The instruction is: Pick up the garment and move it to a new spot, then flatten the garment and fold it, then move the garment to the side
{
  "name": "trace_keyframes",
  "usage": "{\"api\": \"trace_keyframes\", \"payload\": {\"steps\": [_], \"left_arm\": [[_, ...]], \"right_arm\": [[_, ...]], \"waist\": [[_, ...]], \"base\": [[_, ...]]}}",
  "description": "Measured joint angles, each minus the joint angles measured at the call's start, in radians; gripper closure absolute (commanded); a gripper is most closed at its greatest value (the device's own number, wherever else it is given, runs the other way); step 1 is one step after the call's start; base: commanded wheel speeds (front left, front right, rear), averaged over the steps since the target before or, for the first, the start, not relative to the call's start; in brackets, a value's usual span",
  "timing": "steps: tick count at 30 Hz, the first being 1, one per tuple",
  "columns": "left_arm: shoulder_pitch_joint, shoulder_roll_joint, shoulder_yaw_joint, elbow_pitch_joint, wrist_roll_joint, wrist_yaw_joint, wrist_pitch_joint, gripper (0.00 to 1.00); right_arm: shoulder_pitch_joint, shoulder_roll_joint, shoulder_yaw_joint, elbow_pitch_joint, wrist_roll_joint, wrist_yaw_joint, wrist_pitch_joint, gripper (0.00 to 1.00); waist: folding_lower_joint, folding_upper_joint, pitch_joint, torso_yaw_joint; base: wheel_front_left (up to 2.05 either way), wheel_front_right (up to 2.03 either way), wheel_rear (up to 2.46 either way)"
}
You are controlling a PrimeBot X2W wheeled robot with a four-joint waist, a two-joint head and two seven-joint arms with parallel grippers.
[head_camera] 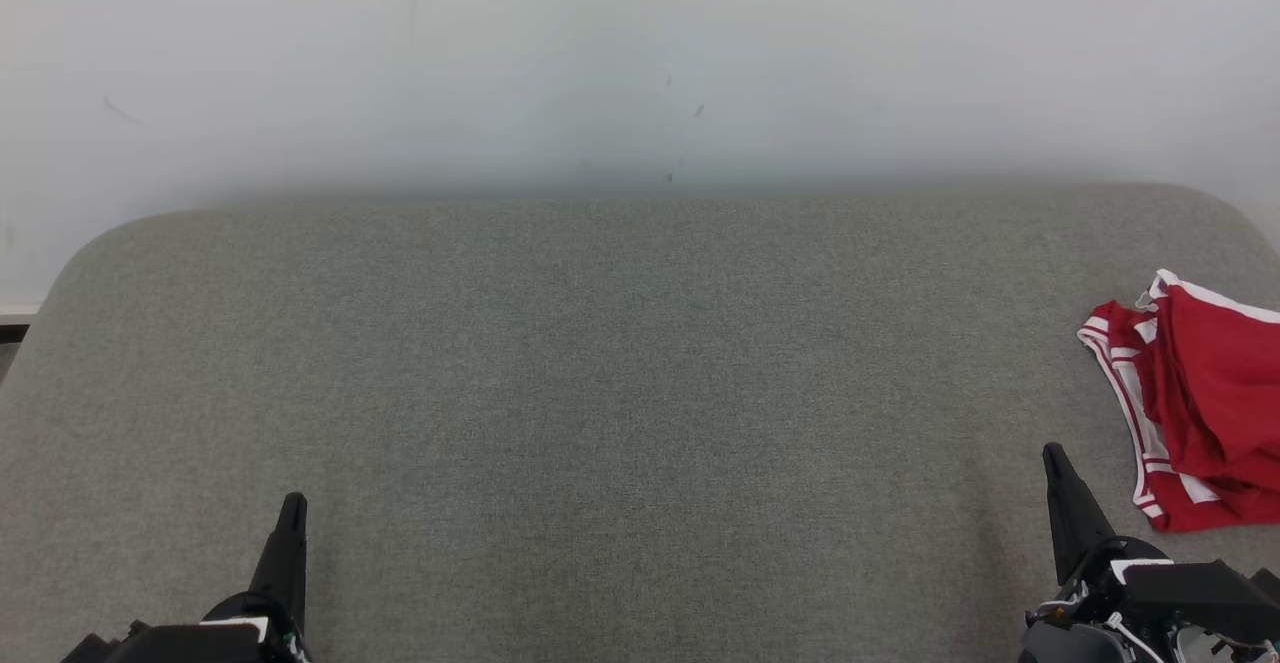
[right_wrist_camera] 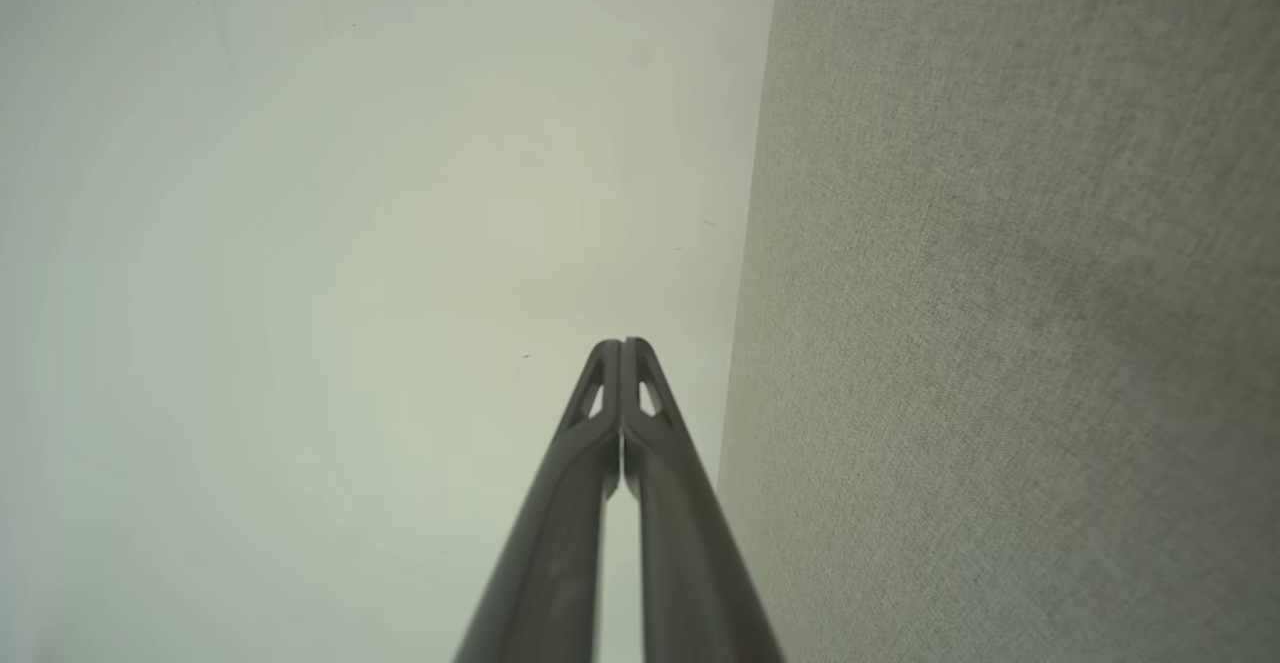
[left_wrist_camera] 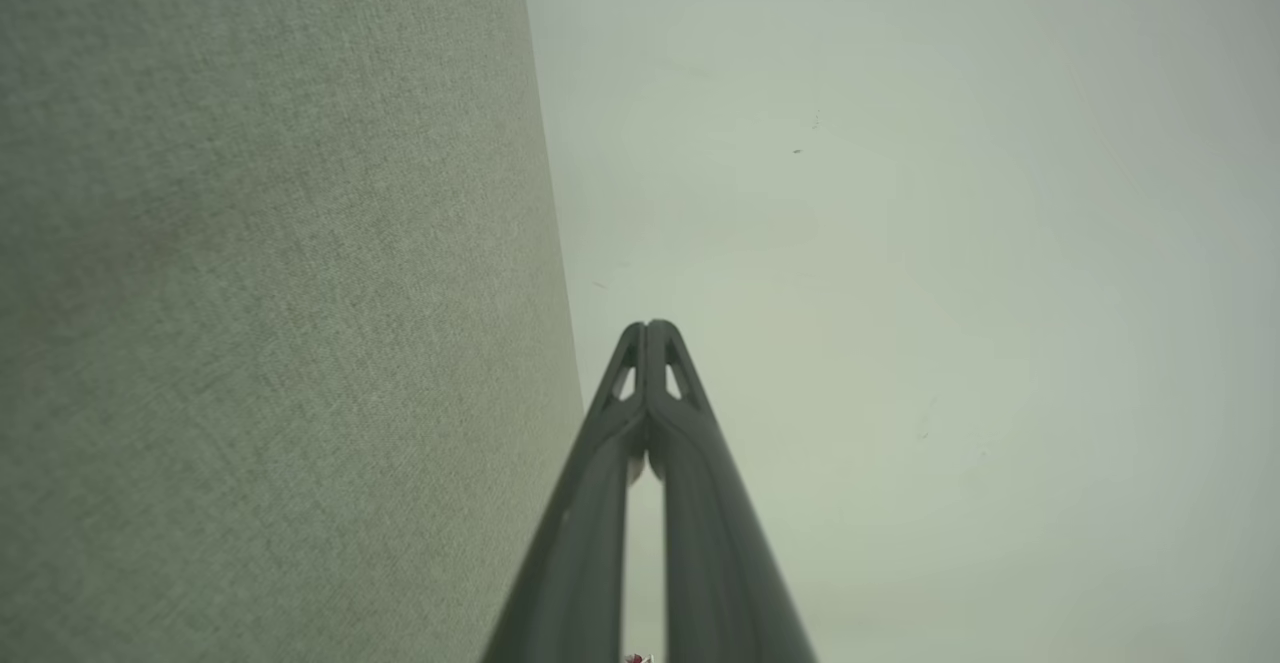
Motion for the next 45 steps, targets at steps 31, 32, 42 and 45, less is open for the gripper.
{"api": "trace_keyframes", "payload": {"steps": [31, 32, 42, 45], "left_arm": [[0.0, 0.0, 0.0, 0.0, 0.0, 0.0, 0.0, 1.0], [0.0, 0.0, 0.0, 0.0, 0.0, 0.0, 0.0, 1.0], [0.0, 0.0, 0.0, 0.0, 0.0, 0.0, 0.0, 1.0], [0.0, 0.0, 0.0, 0.0, 0.0, 0.0, 0.0, 1.0]], "right_arm": [[0.0, 0.0, 0.0, 0.0, 0.0, 0.0, 0.0, 1.0], [0.0, 0.0, 0.0, 0.0, 0.0, 0.0, 0.0, 1.0], [0.0, 0.0, 0.0, 0.0, 0.0, 0.0, 0.0, 1.0], [0.0, 0.0, 0.0, 0.0, 0.0, 0.0, 0.0, 1.0]], "waist": [[-0.0001, 0.0, 0.0, 0.0], [-0.0001, 0.0, 0.0, 0.0], [-0.0001, 0.0, 0.0, 0.0], [-0.0001, 0.0, 0.0, 0.0]], "base": [[0.0, 0.0, 0.0], [0.0, 0.0, 0.0], [0.0, 0.0, 0.0], [0.0, 0.0, 0.0]]}}
